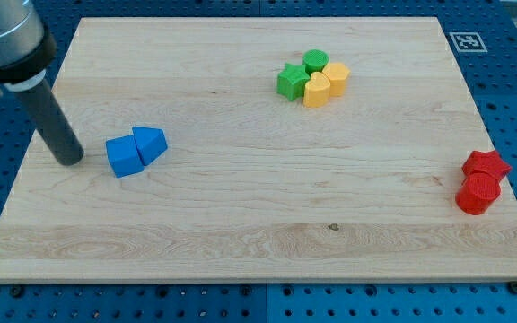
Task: Move the blue cube near to the center of the board
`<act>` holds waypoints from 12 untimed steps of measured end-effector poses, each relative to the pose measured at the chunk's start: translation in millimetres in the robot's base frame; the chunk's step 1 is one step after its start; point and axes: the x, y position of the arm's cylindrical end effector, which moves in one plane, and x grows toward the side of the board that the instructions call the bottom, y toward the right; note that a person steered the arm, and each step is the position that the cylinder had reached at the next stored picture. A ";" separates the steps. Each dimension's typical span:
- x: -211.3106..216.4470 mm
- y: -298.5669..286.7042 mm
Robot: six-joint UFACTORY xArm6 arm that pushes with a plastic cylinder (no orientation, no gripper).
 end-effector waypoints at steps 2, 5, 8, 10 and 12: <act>10.6 108.5; 42.9 110.4; -2.6 93.4; -12.8 86.3; -6.0 157.5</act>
